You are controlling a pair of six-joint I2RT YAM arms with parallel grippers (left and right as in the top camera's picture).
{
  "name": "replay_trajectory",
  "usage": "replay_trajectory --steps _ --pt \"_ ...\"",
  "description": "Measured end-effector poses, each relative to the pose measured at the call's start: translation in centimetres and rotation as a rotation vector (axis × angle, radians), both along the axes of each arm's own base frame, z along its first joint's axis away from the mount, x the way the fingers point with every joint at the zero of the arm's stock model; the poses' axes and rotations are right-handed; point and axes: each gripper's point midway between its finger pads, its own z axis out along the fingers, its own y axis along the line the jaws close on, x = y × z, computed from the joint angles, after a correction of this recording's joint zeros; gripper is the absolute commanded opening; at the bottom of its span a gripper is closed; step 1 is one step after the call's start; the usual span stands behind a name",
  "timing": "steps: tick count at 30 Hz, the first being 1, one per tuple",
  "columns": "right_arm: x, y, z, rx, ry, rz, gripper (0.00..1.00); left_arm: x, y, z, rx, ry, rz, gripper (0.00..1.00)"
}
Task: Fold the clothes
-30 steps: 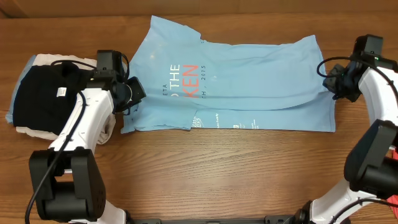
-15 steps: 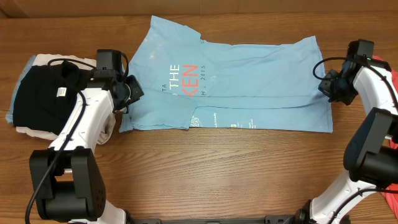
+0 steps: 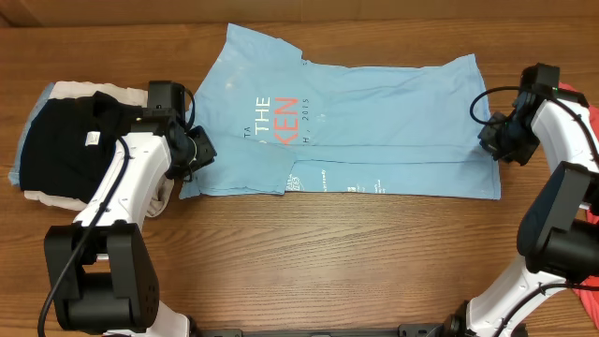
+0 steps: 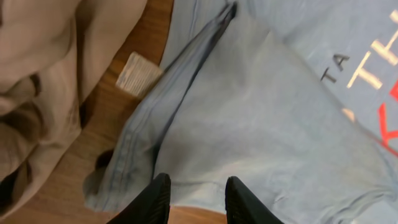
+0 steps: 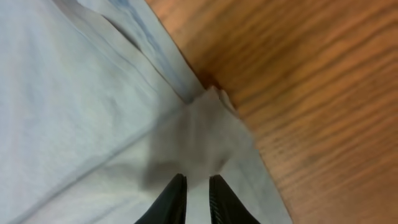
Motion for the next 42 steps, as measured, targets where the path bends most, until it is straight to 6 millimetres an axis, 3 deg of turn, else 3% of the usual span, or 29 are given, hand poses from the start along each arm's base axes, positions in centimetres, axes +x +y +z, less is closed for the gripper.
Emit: replay_trajectory --steps 8,13,21,23,25,27,28,29,34,37,42 --pt "-4.6 -0.3 0.0 -0.041 0.193 -0.042 0.46 -1.7 0.0 -0.4 0.000 0.071 0.000 0.34" --pt "-5.5 -0.6 0.0 -0.063 0.226 -0.085 0.54 -1.8 -0.1 -0.4 -0.004 0.073 -0.001 0.36" --pt "-6.4 0.0 -3.9 0.000 0.199 -0.070 0.60 -3.0 -0.4 -2.2 -0.008 0.100 -0.009 0.47" --pt "-5.6 0.4 -4.1 0.030 0.162 -0.033 0.57 -3.3 -0.7 -2.8 -0.010 0.103 -0.017 0.47" --pt "-5.3 0.9 -4.2 0.057 0.140 -0.004 0.48 -3.5 -0.8 -3.2 -0.011 0.107 -0.020 0.48" --pt "-5.1 1.2 -4.3 0.075 0.128 0.001 0.34 -3.8 -0.9 -3.6 -0.011 0.113 -0.022 0.49" --pt "-5.0 1.4 -4.3 0.088 0.122 0.005 0.16 -4.0 -0.9 -3.8 -0.011 0.115 -0.022 0.50" --pt "-5.0 1.6 -4.3 0.096 0.121 0.016 0.05 -4.2 -0.9 -4.2 -0.011 0.120 -0.022 0.50" --pt "-5.3 2.2 -4.3 0.120 0.136 0.026 0.04 -6.0 -0.8 -5.9 -0.010 0.158 -0.022 0.48" --pt "-7.1 2.0 -4.2 0.099 0.212 -0.010 0.04 -7.3 -0.8 -6.7 -0.009 0.194 -0.021 0.47" --pt "-9.7 1.0 -4.0 0.022 0.322 -0.066 0.04 -7.8 -0.8 -6.8 -0.010 0.205 -0.022 0.48"
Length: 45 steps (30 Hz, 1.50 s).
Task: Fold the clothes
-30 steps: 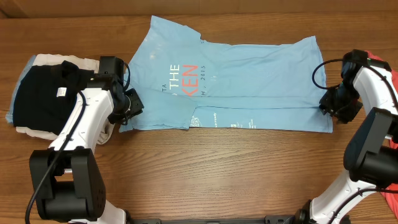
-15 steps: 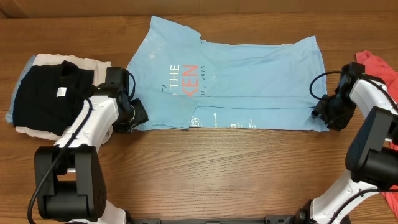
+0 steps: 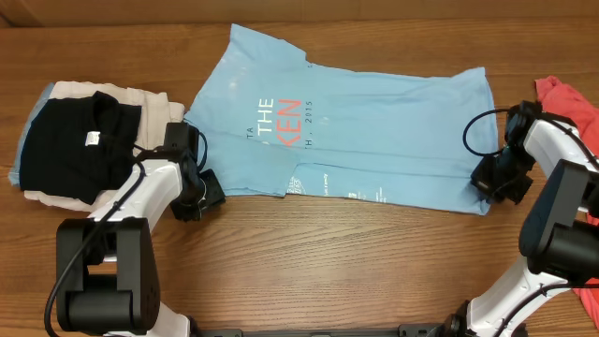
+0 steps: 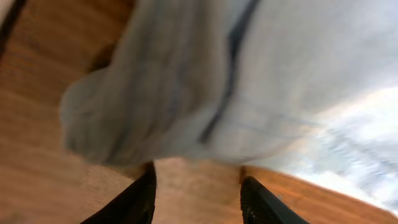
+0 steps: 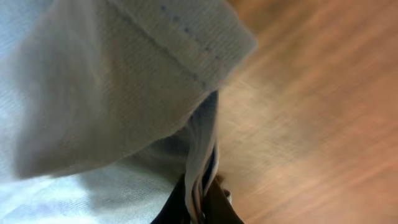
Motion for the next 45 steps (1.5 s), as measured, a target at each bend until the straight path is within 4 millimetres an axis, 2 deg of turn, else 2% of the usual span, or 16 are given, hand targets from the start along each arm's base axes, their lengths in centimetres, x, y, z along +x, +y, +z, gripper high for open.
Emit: replay_trajectory --steps 2,4,6,12,14,17,21,23,25,27,29,33,37,40,42,45 --pt "-0.6 -0.2 0.0 -0.016 0.024 -0.004 0.04 -1.2 0.0 -0.1 0.001 0.040 0.000 0.48" --pt "-1.4 -0.5 0.1 -0.036 0.061 -0.008 0.04 -2.7 0.0 -0.2 0.001 0.094 0.000 0.42" --pt "-1.8 -0.6 0.2 -0.045 0.075 -0.009 0.04 -3.6 0.0 -0.2 -0.001 0.124 0.001 0.43" --pt "-1.8 -0.9 0.2 -0.061 0.077 -0.016 0.04 -2.8 -1.3 0.2 -0.083 0.076 -0.016 0.45" --pt "-1.8 -0.9 0.2 -0.062 0.077 -0.017 0.04 -2.0 -1.8 0.7 -0.105 0.028 -0.031 0.50" --pt "-1.8 -0.9 0.2 -0.065 0.077 -0.016 0.04 0.4 -1.7 3.6 -0.096 -0.147 -0.051 0.57" --pt "-1.7 -0.9 0.1 -0.066 0.074 -0.016 0.04 4.6 -0.6 8.1 -0.017 -0.416 -0.080 0.55" --pt "-1.7 -1.0 0.1 -0.066 0.074 -0.016 0.04 6.4 -0.2 8.8 0.017 -0.493 -0.093 0.54" --pt "-1.8 -0.9 0.1 -0.066 0.075 -0.016 0.04 7.7 0.0 8.0 0.035 -0.512 -0.106 0.54" --pt "-1.8 -0.9 0.1 -0.065 0.075 -0.016 0.04 8.0 0.0 6.2 0.035 -0.478 -0.111 0.53" --pt "-1.8 -0.9 0.1 -0.064 0.075 -0.016 0.04 8.1 -0.2 3.5 0.019 -0.423 -0.116 0.49" --pt "-1.8 -0.9 0.1 -0.064 0.075 -0.016 0.04 7.6 -0.4 0.7 0.011 -0.353 -0.132 0.48" --pt "-1.8 -0.9 0.1 -0.064 0.075 -0.016 0.04 6.8 -0.4 0.6 0.006 -0.304 -0.138 0.50" --pt "-1.8 -0.9 0.1 -0.064 0.077 -0.016 0.04 5.8 -0.3 0.3 0.011 -0.240 -0.137 0.45" --pt "-2.0 -0.9 0.2 -0.062 0.084 -0.016 0.04 5.2 -0.2 0.1 0.014 -0.197 -0.139 0.49" --pt "-2.7 -0.8 0.4 -0.061 0.117 -0.012 0.04 2.5 0.0 -0.2 0.012 -0.055 -0.118 0.50"
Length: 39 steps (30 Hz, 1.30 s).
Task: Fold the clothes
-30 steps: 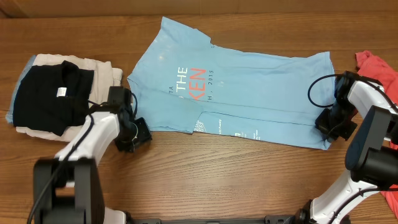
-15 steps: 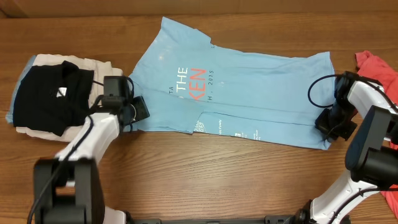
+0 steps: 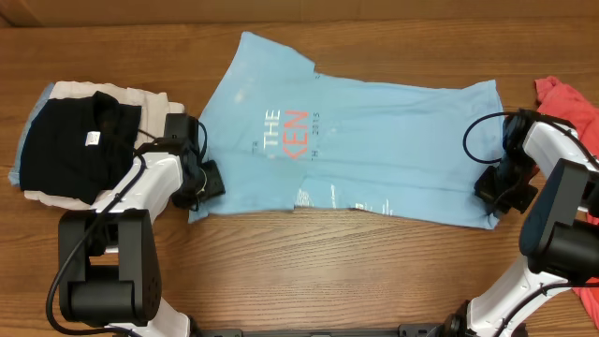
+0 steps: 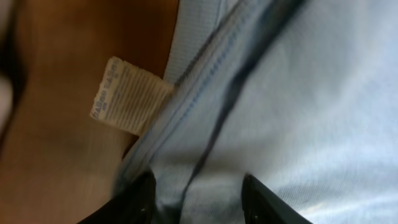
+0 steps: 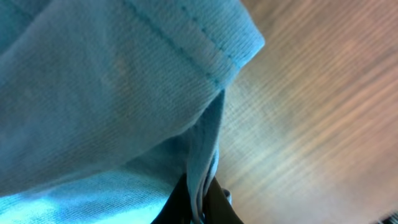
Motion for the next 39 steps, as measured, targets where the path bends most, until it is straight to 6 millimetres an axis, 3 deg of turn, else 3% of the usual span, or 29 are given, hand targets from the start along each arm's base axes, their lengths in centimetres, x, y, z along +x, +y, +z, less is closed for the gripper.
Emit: replay_trajectory --steps 3,13,16,18,22,24,25,26,27,31,39 --pt "-0.8 0.0 0.3 -0.005 0.036 0.005 0.04 -3.1 0.5 -0.2 0.007 0.133 0.056 0.50" --pt "-3.3 -1.6 1.0 -0.042 0.109 -0.106 0.04 -9.8 0.7 -0.1 -0.084 0.426 0.179 0.49" --pt "-3.9 -2.1 1.1 -0.043 0.117 -0.149 0.04 -10.5 0.6 -0.1 -0.103 0.456 0.192 0.49" --pt "-4.0 -2.1 1.1 -0.044 0.115 -0.164 0.11 -10.8 0.5 -0.1 -0.106 0.466 0.193 0.49" --pt "-3.9 -2.0 1.0 -0.041 0.111 -0.175 0.26 -10.6 0.4 -0.1 -0.117 0.445 0.187 0.53" --pt "-3.8 -2.0 1.0 -0.044 0.107 -0.182 0.42 -10.5 0.4 0.0 -0.120 0.415 0.184 0.55" --pt "-3.8 -2.0 1.0 -0.043 0.107 -0.179 0.44 -10.4 0.4 0.1 -0.122 0.399 0.179 0.59" --pt "-3.6 -2.1 0.9 -0.046 0.099 -0.182 0.56 -9.9 0.5 0.3 -0.121 0.345 0.165 0.60" --pt "-3.5 -2.1 0.9 -0.046 0.093 -0.183 0.61 -9.4 0.5 0.5 -0.121 0.318 0.153 0.61" --pt "-2.6 -2.4 1.2 -0.061 0.036 -0.190 0.61 -7.1 0.6 2.5 -0.124 0.157 0.100 0.63" --pt "0.0 -3.6 4.7 -0.111 -0.116 -0.196 0.61 -4.4 0.3 6.7 -0.142 -0.083 0.037 0.74"
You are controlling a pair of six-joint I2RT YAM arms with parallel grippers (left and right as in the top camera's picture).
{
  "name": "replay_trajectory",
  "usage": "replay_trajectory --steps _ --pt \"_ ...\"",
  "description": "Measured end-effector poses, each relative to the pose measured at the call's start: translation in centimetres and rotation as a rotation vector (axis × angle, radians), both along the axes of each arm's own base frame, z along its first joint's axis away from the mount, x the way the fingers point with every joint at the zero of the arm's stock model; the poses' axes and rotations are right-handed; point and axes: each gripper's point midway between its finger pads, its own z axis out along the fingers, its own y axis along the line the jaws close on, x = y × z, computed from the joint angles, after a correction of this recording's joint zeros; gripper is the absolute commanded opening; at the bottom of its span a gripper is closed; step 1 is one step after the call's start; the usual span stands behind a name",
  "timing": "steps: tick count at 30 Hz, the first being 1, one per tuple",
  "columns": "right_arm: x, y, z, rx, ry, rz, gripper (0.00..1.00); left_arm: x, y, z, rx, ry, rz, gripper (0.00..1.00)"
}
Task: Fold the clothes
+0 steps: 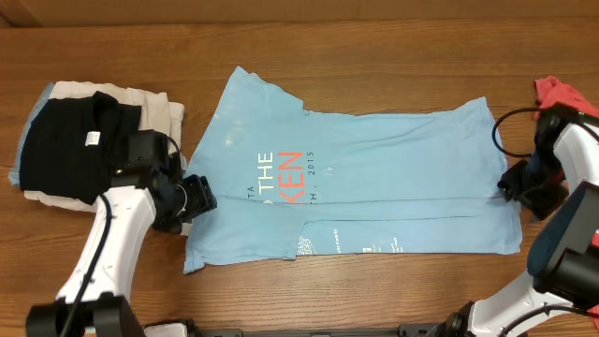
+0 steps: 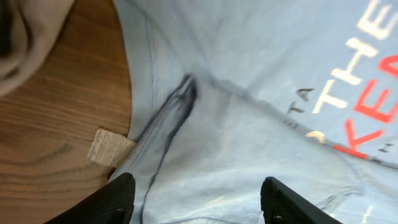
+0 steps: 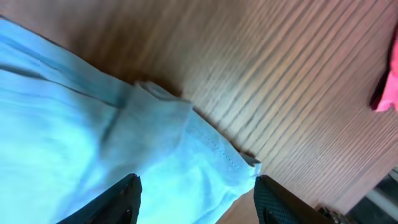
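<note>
A light blue T-shirt (image 1: 365,183) with red and white lettering lies flat on the wooden table, collar end at the left, hem at the right. Its near long side is folded over towards the middle. My left gripper (image 1: 198,199) stands open at the shirt's left edge; in the left wrist view the left gripper (image 2: 198,202) has its fingers wide apart above the cloth (image 2: 249,155). My right gripper (image 1: 514,183) is open at the shirt's right edge, and the right wrist view shows the right gripper (image 3: 196,202) over the hem corner (image 3: 205,155) with nothing pinched.
A stack of folded clothes (image 1: 80,140), black on beige, lies at the left. A red garment (image 1: 559,94) pokes in at the right edge. A small white label (image 2: 109,147) shows beside the shirt on the bare wood.
Both grippers have opened and let go of the shirt. The shirt now lies flat a little nearer the front edge, and both grippers sit just outside its side edges.
Both grippers were at the shirt's side edges, the right one shut on cloth. Then each was at a near corner of the shirt, and afterwards the shirt lay shifted with both ends held. Now it lies released and flat with the near side folded in.
</note>
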Motion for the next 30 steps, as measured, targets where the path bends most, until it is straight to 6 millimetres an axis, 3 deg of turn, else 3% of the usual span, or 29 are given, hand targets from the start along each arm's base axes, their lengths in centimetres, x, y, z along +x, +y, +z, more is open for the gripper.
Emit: replay_trajectory --steps 3,5,7,8,10,13,15,19,22,27,30 --pt "2.1 0.0 1.2 0.014 -0.109 0.030 0.63 1.3 -0.5 1.5 -0.024 -0.098 -0.033 0.80" --pt "3.7 0.7 1.6 0.062 -0.189 0.077 0.75 1.8 -0.7 2.2 -0.032 -0.129 -0.055 0.87" --pt "5.0 1.5 2.1 0.116 -0.262 0.140 0.79 2.8 -0.9 3.6 -0.033 -0.166 -0.073 1.00" --pt "5.9 2.0 2.4 0.151 -0.309 0.176 0.83 3.6 -1.0 4.5 -0.031 -0.193 -0.081 1.00" --pt "7.2 3.4 3.7 0.215 -0.403 0.245 0.87 7.0 -1.4 8.3 -0.019 -0.310 -0.124 1.00" --pt "7.8 4.2 4.8 0.240 -0.459 0.297 0.88 10.4 -2.1 11.1 -0.013 -0.387 -0.170 1.00" --pt "8.0 4.7 5.5 0.249 -0.485 0.317 0.88 12.5 -2.6 11.9 -0.011 -0.423 -0.199 1.00" --pt "8.3 5.7 5.9 0.267 -0.501 0.351 0.88 19.2 -3.1 9.6 -0.004 -0.459 -0.246 0.98" --pt "8.5 6.2 5.9 0.276 -0.503 0.369 0.88 22.3 -3.1 6.8 -0.003 -0.472 -0.248 0.95" --pt "8.5 6.5 5.9 0.285 -0.501 0.375 0.88 25.1 -3.0 0.3 -0.017 -0.437 -0.223 0.94" --pt "8.4 6.6 5.9 0.288 -0.497 0.374 0.88 25.5 -3.0 -2.8 -0.025 -0.405 -0.212 0.95"
